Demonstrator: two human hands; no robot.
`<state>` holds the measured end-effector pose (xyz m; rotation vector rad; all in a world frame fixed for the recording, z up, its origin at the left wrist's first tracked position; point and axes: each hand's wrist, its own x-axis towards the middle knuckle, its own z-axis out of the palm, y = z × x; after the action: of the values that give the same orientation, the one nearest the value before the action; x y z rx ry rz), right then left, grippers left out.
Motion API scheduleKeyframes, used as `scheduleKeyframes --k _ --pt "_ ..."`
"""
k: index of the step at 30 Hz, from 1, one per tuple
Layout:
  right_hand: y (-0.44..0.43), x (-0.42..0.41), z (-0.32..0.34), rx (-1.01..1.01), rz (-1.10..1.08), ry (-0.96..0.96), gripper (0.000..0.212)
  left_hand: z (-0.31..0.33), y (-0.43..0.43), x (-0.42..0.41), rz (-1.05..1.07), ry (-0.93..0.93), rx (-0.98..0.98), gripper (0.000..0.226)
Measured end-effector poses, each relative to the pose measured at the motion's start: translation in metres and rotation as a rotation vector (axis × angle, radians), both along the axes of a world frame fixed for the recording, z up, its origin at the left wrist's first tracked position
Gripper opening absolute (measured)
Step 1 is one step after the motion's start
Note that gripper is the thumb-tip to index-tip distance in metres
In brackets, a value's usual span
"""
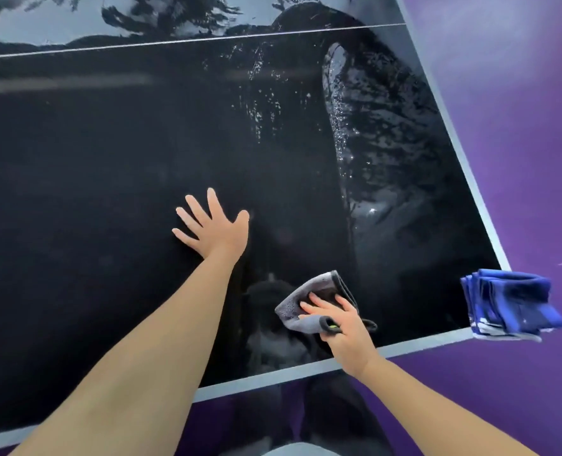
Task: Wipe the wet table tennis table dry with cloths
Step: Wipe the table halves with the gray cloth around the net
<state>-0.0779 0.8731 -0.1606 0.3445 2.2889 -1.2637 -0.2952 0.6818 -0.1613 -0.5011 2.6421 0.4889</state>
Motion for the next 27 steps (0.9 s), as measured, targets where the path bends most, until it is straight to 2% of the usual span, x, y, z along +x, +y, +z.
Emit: scheduleKeyframes --k 3,6,9,10,12,14,16,18,19,23,27 --pt "-0.007 0.022 0.022 -0.099 -0.046 -0.076 0.048 0.005 0.000 0.028 -0.352 0.026 0.009 0.069" --pt "-0.003 0.027 0.048 -0.270 -0.196 -0.266 0.035 0.008 0.017 0.062 -0.651 0.047 0.022 0.068" --pt "0.016 0.036 0.066 -0.231 -0.225 -0.445 0.017 0.013 0.033 0.100 -0.954 0.025 0.079 0.066" --pt "0.026 0.043 0.071 -0.239 -0.278 -0.477 0.018 0.014 0.036 0.115 -1.044 0.017 0.108 0.066" --pt "0.046 0.055 0.083 -0.301 -0.495 -0.500 0.033 0.012 0.037 0.146 -1.197 0.009 0.152 0.067" --pt "0.061 0.060 0.104 -0.465 -0.734 -0.445 0.031 0.013 0.036 0.169 -1.286 0.004 0.219 0.065" --pt "0.077 0.057 0.124 -0.525 -0.895 -0.378 0.027 0.019 0.034 0.178 -1.240 -0.029 0.381 0.051" --pt "0.092 0.045 0.137 -0.534 -0.976 -0.280 0.027 0.031 0.032 0.169 -1.070 -0.041 0.528 0.035" --pt "0.098 0.036 0.142 -0.523 -1.005 -0.231 0.026 0.036 0.032 0.158 -0.972 0.014 0.542 0.032" --pt "0.124 -0.017 0.154 -0.555 -1.097 -0.090 0.022 0.048 0.043 0.087 -0.603 0.247 0.512 0.029" --pt "0.158 -0.088 0.146 -0.518 -1.131 0.055 0.023 0.044 0.058 0.022 -0.392 0.161 0.242 0.056"
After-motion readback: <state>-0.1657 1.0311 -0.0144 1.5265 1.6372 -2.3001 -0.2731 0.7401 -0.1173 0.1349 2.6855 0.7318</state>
